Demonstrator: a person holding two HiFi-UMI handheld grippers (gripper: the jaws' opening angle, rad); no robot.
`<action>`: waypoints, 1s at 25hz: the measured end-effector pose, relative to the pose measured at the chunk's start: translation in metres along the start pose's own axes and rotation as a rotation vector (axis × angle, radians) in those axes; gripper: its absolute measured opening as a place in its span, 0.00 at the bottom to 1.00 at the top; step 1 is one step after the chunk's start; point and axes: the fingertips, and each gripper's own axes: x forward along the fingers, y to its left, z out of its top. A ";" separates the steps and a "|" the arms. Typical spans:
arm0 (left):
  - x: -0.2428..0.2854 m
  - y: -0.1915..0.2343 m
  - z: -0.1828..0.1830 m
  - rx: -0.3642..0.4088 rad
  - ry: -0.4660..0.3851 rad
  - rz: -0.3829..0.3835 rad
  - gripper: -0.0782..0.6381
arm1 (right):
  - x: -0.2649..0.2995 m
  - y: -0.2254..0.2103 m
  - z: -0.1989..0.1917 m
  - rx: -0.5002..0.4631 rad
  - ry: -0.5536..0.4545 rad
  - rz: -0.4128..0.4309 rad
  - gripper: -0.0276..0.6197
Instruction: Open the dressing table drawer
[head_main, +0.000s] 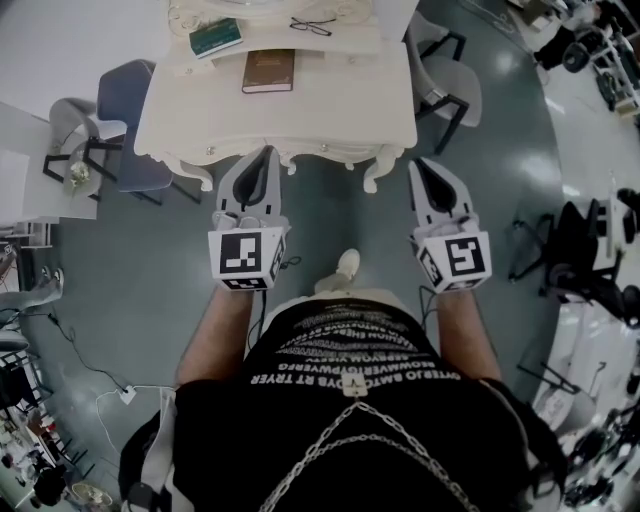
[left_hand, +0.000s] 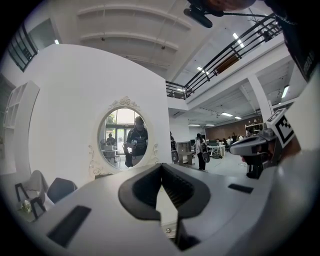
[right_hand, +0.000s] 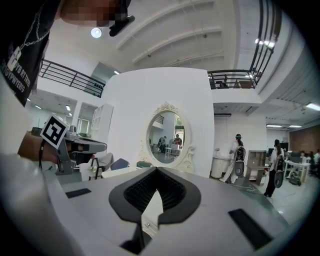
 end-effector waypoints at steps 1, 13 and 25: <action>0.006 -0.002 0.004 0.004 -0.006 0.002 0.11 | 0.003 -0.006 0.000 0.001 0.000 0.001 0.05; 0.071 -0.028 0.024 0.070 -0.039 0.057 0.11 | 0.031 -0.076 -0.009 0.012 -0.018 0.043 0.05; 0.083 -0.033 0.029 0.115 -0.022 0.084 0.11 | 0.044 -0.091 -0.015 0.042 -0.022 0.076 0.05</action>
